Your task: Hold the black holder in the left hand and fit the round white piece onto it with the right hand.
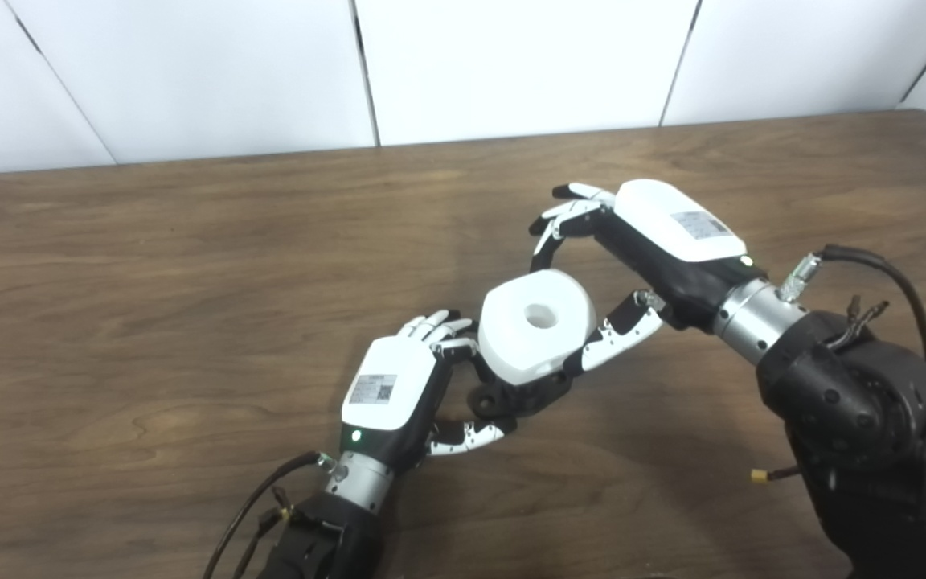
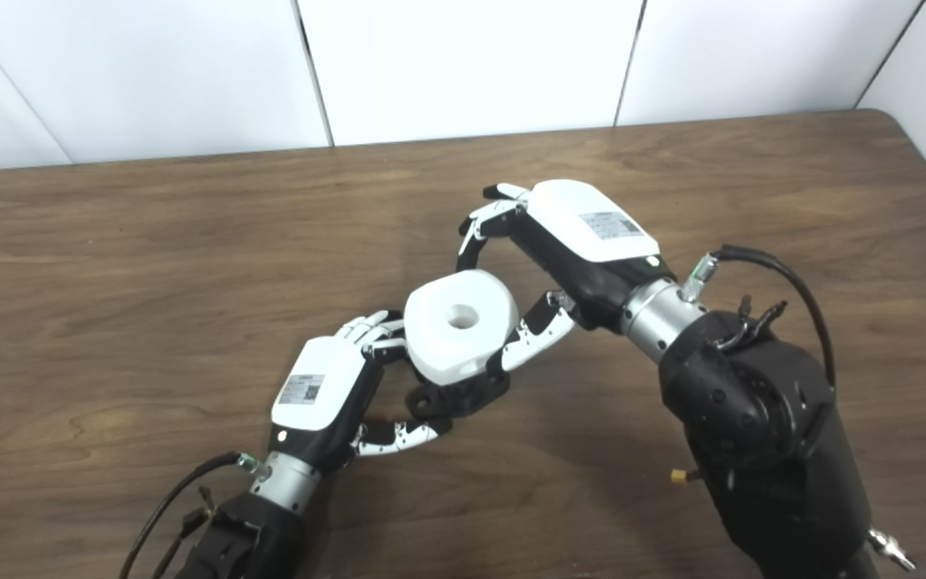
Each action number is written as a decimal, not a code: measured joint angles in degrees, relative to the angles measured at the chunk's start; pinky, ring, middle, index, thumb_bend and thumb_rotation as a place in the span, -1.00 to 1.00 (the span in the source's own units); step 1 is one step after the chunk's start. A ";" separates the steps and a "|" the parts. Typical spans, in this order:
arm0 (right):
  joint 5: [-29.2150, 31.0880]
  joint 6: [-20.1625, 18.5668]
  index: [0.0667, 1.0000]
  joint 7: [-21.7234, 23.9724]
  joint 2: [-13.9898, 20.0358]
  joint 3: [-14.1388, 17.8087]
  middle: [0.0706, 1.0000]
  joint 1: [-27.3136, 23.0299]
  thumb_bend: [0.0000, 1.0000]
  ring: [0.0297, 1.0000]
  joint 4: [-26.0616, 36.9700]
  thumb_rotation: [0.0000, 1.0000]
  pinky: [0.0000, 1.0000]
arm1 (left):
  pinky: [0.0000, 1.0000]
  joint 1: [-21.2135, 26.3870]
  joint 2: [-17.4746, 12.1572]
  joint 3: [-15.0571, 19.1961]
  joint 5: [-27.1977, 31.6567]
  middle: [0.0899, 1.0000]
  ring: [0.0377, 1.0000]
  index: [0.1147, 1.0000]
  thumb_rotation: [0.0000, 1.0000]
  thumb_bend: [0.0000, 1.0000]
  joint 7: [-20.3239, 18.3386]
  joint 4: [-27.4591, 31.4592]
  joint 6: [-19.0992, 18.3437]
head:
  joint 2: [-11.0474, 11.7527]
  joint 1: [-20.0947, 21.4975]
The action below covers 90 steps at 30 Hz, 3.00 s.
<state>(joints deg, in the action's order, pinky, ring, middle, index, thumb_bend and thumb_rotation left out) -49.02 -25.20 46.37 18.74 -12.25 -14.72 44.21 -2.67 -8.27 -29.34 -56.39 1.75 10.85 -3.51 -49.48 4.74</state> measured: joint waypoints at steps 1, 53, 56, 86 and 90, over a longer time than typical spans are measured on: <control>-0.04 0.00 -0.11 0.14 -0.01 0.00 0.55 0.00 0.05 0.85 0.00 -0.74 0.67 | 0.76 0.00 0.00 0.00 0.00 0.59 0.76 -0.16 -0.90 0.04 0.00 0.00 0.01 | 0.00 0.00; -2.01 5.47 -0.11 -1.71 -1.80 -0.95 0.59 3.05 0.05 0.88 -4.52 -0.73 0.72 | 0.75 0.00 -0.01 0.04 0.02 0.60 0.76 -0.16 -0.90 0.04 -0.08 0.01 -0.01 | -0.44 0.70; -2.04 5.73 -0.11 -2.04 -1.80 -0.94 0.58 3.05 0.05 0.87 -4.81 -0.73 0.71 | 0.75 0.00 -0.01 0.04 0.02 0.59 0.76 -0.16 -0.90 0.04 -0.10 0.01 -0.01 | -0.44 0.70; -2.46 7.24 -0.11 -3.57 -1.58 0.14 0.58 2.25 0.05 0.88 -6.72 -0.74 0.68 | 0.75 0.06 0.01 0.11 0.04 0.60 0.77 -0.16 -0.90 0.04 -0.47 0.16 -0.16 | -0.97 1.32; -2.47 7.23 -0.11 -2.75 -1.32 0.35 0.58 1.86 0.05 0.88 -6.67 -0.73 0.67 | 0.75 0.08 0.00 0.11 0.04 0.60 0.77 -0.16 -0.90 0.04 -0.49 0.16 -0.16 | -0.97 1.32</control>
<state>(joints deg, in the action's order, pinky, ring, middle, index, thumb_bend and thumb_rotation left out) -51.48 -17.97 43.63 17.42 -11.90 -12.86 37.54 -2.58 -8.26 -29.22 -56.35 1.26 11.01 -3.67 -50.45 6.06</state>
